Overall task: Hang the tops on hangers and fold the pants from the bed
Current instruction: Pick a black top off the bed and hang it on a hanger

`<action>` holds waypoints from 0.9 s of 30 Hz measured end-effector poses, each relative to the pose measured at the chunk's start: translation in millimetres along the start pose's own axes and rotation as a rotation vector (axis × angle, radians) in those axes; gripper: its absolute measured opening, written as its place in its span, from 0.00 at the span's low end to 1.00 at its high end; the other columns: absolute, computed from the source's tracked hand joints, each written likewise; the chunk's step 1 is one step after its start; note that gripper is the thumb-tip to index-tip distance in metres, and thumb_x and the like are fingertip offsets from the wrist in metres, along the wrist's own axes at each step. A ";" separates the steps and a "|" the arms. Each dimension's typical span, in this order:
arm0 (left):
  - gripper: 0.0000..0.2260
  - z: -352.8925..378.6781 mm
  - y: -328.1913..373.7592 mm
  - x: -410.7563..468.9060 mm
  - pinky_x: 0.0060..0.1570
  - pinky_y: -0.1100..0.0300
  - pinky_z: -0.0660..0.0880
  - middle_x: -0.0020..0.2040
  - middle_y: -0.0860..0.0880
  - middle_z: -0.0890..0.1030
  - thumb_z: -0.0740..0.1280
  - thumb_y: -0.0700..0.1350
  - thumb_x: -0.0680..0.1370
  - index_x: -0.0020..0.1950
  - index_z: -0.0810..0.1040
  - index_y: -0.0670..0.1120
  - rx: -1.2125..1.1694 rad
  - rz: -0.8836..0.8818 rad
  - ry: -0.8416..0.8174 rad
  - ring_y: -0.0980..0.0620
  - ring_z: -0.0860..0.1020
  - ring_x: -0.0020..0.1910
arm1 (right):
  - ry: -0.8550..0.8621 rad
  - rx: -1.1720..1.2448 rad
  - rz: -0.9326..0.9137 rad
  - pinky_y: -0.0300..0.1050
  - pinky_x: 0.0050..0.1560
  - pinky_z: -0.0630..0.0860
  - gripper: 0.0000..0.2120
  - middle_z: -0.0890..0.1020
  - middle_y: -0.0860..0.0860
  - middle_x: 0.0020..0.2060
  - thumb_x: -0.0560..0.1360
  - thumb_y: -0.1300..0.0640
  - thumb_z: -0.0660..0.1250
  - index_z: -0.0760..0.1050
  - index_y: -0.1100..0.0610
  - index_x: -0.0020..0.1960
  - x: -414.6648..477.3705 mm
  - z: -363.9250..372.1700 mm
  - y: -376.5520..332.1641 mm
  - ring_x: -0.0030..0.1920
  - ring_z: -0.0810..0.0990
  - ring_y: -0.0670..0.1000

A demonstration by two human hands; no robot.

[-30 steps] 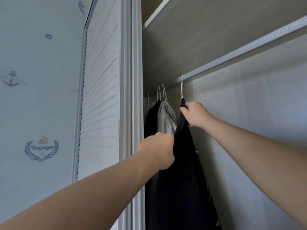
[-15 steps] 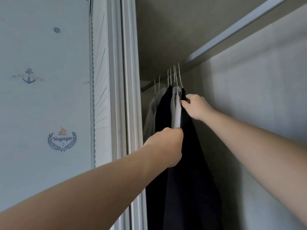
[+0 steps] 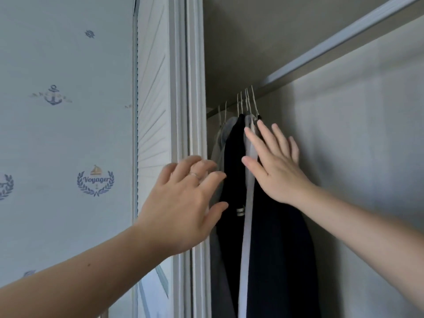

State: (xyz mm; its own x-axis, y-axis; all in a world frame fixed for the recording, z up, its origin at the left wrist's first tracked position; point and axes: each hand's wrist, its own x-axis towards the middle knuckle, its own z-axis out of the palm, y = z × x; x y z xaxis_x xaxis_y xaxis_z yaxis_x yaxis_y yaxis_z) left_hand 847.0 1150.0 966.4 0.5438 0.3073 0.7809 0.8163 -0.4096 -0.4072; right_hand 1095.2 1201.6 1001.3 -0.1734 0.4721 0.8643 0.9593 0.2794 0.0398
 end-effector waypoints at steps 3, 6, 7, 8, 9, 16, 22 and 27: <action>0.27 -16.5 -28.7 -44.1 0.69 0.38 0.65 0.75 0.45 0.71 0.54 0.61 0.81 0.73 0.72 0.49 0.021 -0.070 -0.052 0.37 0.65 0.76 | -0.042 0.031 -0.071 0.61 0.77 0.34 0.32 0.37 0.41 0.80 0.78 0.31 0.38 0.38 0.37 0.80 -22.2 -2.2 -42.7 0.78 0.30 0.46; 0.29 -40.2 -58.8 -95.1 0.74 0.35 0.58 0.79 0.45 0.64 0.50 0.63 0.81 0.79 0.65 0.50 0.034 -0.178 -0.109 0.38 0.57 0.79 | -0.097 0.068 -0.145 0.62 0.77 0.34 0.32 0.36 0.41 0.80 0.78 0.31 0.38 0.37 0.38 0.80 -41.5 -2.7 -95.6 0.78 0.29 0.46; 0.30 -49.5 -68.9 -113.5 0.75 0.36 0.55 0.80 0.46 0.61 0.49 0.64 0.81 0.80 0.63 0.51 0.036 -0.219 -0.124 0.40 0.54 0.80 | -0.114 0.096 -0.168 0.62 0.77 0.34 0.32 0.35 0.41 0.80 0.78 0.31 0.38 0.36 0.37 0.79 -46.6 -2.7 -115.0 0.78 0.29 0.46; 0.31 -59.1 -79.0 -132.8 0.76 0.37 0.52 0.81 0.48 0.59 0.48 0.65 0.81 0.81 0.60 0.53 0.036 -0.257 -0.137 0.42 0.51 0.81 | -0.131 0.131 -0.189 0.62 0.77 0.33 0.32 0.35 0.40 0.80 0.78 0.31 0.38 0.35 0.37 0.79 -51.5 -2.9 -135.8 0.78 0.29 0.46; 0.31 -69.1 -89.4 -153.0 0.77 0.38 0.49 0.82 0.49 0.56 0.46 0.65 0.81 0.82 0.57 0.54 0.040 -0.288 -0.151 0.44 0.48 0.82 | -0.146 0.168 -0.209 0.62 0.76 0.33 0.32 0.35 0.40 0.79 0.78 0.31 0.39 0.35 0.37 0.79 -56.6 -2.9 -158.0 0.78 0.29 0.46; 0.32 -162.8 -144.3 -323.4 0.78 0.38 0.43 0.83 0.53 0.46 0.42 0.69 0.80 0.83 0.47 0.58 0.122 -0.516 -0.274 0.49 0.38 0.81 | -0.243 0.379 -0.373 0.58 0.76 0.35 0.35 0.38 0.38 0.79 0.76 0.28 0.35 0.40 0.40 0.80 -122.1 6.0 -339.4 0.80 0.34 0.48; 0.33 -261.4 -147.9 -514.7 0.77 0.39 0.42 0.83 0.54 0.45 0.41 0.70 0.80 0.82 0.46 0.58 0.181 -0.751 -0.446 0.49 0.37 0.81 | -0.392 0.546 -0.532 0.61 0.77 0.38 0.34 0.43 0.43 0.81 0.78 0.29 0.37 0.43 0.42 0.81 -211.5 12.1 -514.1 0.81 0.38 0.51; 0.32 -350.6 -123.0 -662.3 0.78 0.39 0.44 0.83 0.54 0.48 0.43 0.70 0.79 0.81 0.47 0.60 0.250 -1.024 -0.596 0.48 0.41 0.82 | -0.547 0.718 -0.692 0.61 0.76 0.38 0.33 0.46 0.43 0.81 0.78 0.30 0.39 0.44 0.40 0.80 -288.5 12.2 -661.0 0.81 0.39 0.49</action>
State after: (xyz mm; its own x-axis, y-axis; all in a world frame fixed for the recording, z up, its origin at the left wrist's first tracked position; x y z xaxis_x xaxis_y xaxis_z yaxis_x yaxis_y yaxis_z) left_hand 318.1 695.7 665.3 -0.4255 0.7661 0.4816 0.9003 0.4121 0.1399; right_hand 508.3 890.8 719.5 -0.8590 0.2825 0.4269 0.3010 0.9533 -0.0253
